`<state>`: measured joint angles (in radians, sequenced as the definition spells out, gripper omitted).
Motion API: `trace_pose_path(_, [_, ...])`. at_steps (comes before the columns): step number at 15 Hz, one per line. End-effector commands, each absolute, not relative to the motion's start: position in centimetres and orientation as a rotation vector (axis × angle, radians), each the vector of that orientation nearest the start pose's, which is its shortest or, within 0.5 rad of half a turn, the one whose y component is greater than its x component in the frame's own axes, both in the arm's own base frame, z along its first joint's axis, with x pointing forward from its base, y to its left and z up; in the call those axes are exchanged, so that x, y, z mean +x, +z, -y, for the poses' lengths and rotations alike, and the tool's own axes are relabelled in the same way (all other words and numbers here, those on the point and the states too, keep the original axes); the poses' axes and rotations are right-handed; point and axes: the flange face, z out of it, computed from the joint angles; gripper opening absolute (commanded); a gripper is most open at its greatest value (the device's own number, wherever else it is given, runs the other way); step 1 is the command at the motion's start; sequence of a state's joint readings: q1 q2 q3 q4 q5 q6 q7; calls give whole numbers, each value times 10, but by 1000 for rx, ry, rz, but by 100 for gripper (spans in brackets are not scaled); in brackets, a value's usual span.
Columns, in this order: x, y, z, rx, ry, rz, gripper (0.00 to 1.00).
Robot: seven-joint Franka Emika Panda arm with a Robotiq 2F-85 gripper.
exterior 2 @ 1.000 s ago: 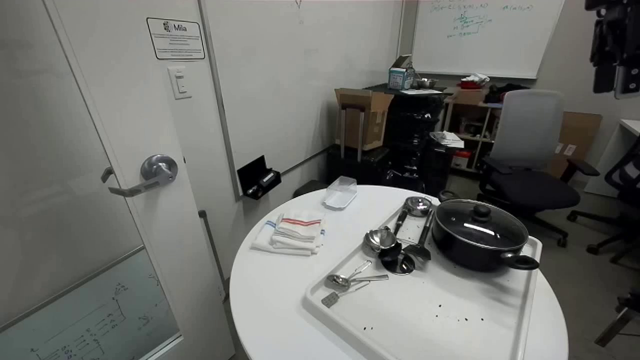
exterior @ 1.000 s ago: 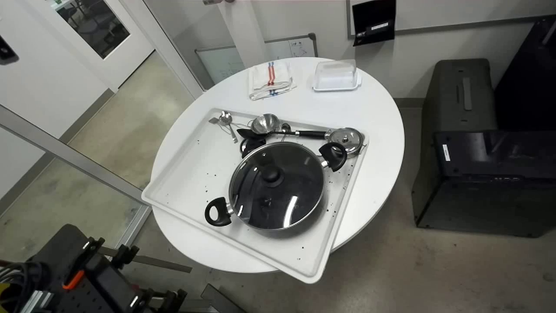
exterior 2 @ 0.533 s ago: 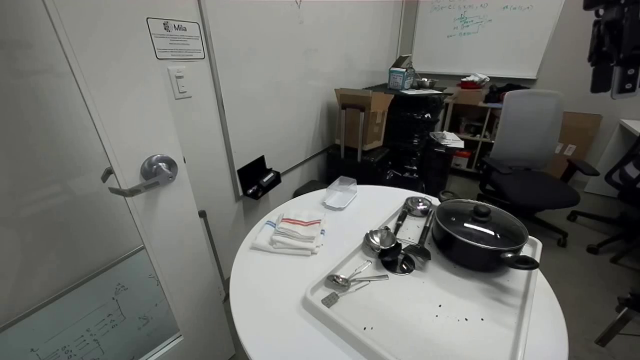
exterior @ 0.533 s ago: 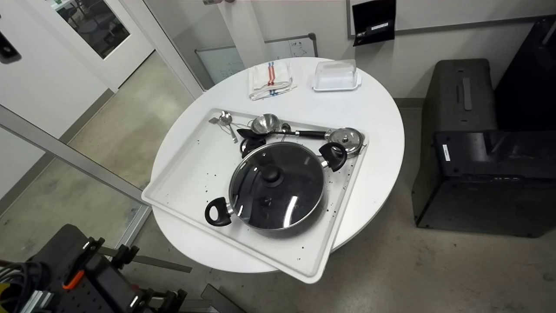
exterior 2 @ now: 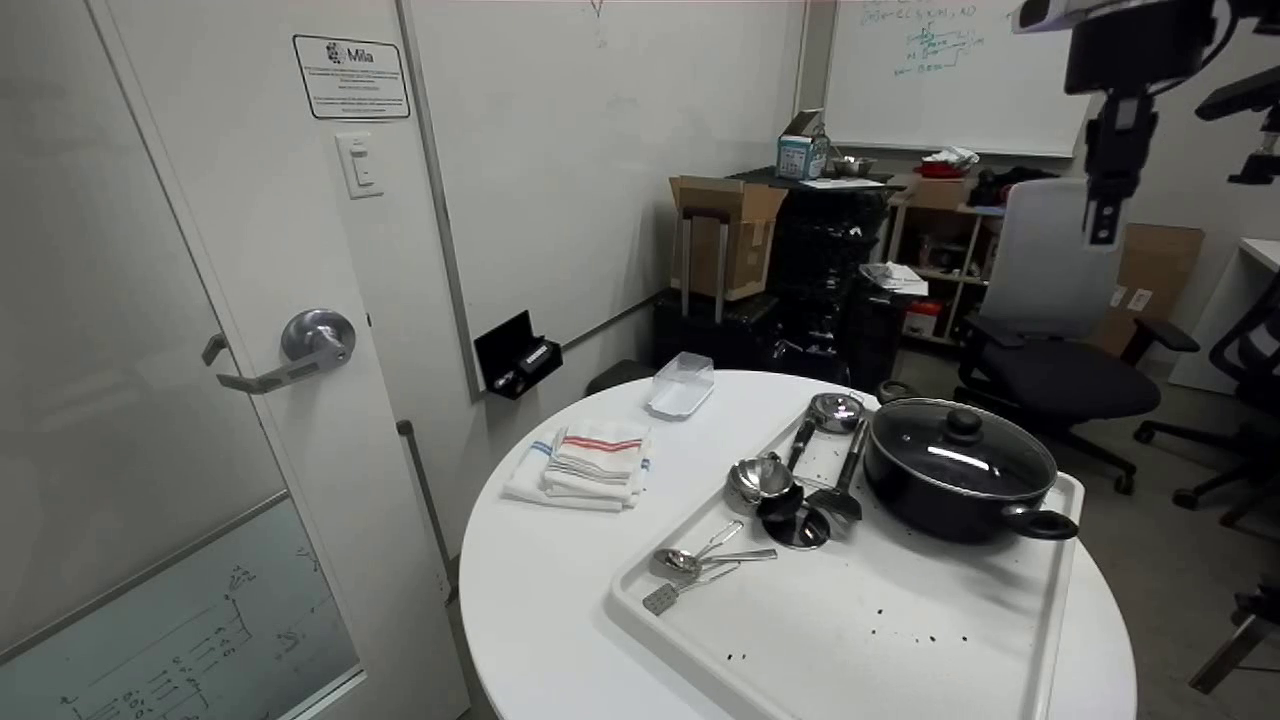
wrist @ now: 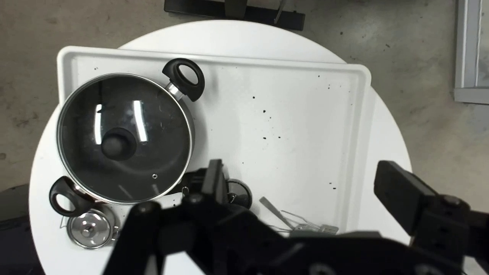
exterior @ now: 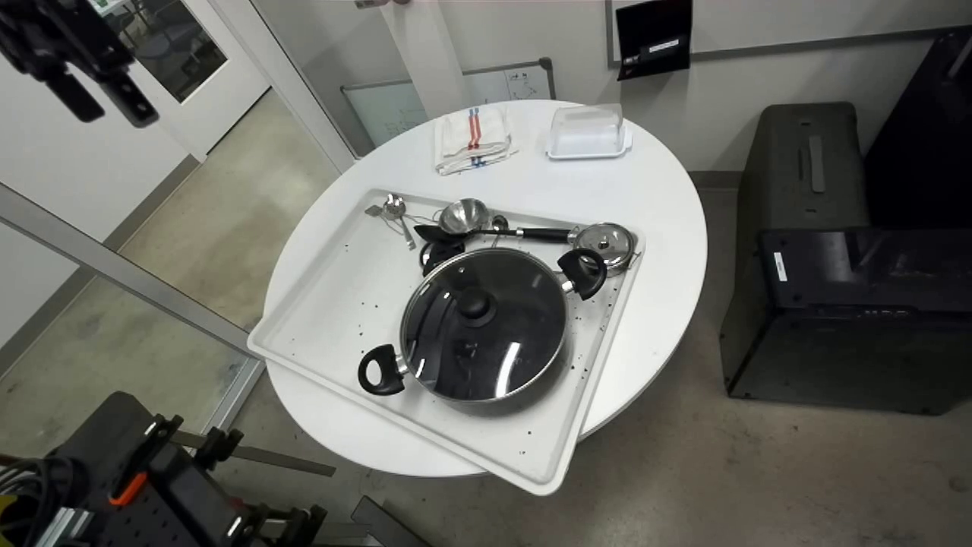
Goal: Put the glass lid on the table.
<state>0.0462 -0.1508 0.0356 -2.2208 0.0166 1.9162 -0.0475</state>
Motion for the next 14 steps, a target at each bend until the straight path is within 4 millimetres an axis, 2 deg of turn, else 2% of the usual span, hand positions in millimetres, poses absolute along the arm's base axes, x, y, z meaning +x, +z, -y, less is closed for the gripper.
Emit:
trace_pose_path(1, [509,388,-22,-3130,222,38,100])
trace_pose_path(8, [553,300,25,-3130,99,-308,100])
trace_pose_path(14, [573,241,70,-3135,-41,-564,100])
